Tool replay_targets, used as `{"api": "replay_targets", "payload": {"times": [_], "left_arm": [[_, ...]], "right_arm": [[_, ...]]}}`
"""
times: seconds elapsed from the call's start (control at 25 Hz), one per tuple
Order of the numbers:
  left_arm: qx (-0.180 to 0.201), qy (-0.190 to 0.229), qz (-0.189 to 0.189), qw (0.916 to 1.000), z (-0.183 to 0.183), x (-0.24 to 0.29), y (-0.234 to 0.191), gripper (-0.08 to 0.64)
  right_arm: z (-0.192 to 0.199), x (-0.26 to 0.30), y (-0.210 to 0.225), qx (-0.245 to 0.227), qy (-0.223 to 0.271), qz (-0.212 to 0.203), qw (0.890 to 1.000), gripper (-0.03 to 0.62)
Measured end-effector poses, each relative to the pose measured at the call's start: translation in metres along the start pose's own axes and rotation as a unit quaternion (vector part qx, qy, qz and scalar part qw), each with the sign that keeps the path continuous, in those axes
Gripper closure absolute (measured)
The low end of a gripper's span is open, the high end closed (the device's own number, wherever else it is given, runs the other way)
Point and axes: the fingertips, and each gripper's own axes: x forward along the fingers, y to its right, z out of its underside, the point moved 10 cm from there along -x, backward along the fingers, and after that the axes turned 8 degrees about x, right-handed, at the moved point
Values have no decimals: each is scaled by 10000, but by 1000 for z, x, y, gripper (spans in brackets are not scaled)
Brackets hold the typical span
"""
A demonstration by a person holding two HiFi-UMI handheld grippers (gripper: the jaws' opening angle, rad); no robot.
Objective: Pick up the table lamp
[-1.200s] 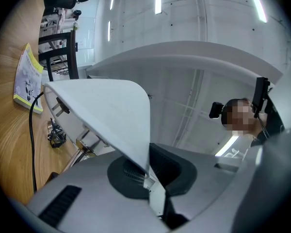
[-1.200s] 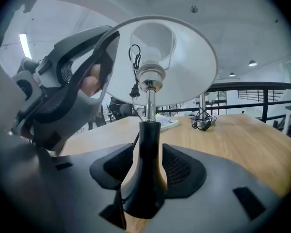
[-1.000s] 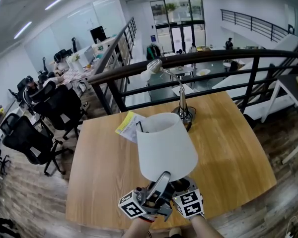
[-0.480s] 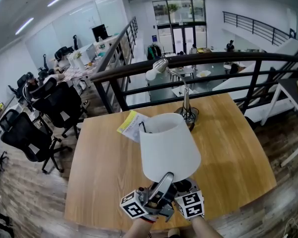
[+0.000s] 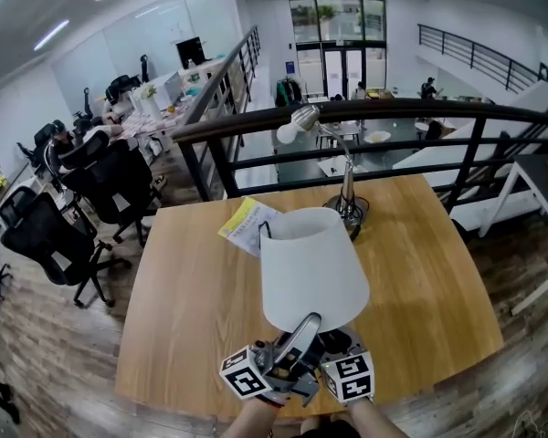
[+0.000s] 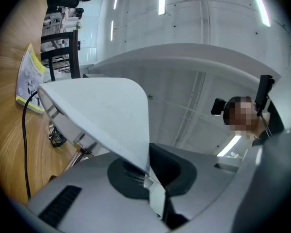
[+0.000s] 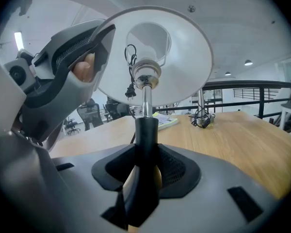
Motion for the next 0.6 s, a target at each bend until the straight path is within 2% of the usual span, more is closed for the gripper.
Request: {"api": "replay_targets", "payload": {"times": [0.6], "left_arm": [[525,144,-37,9985,-19,22,35,551]], "right_arm": [[-36,-14,-6,-177,137,-406,9989,443]]}}
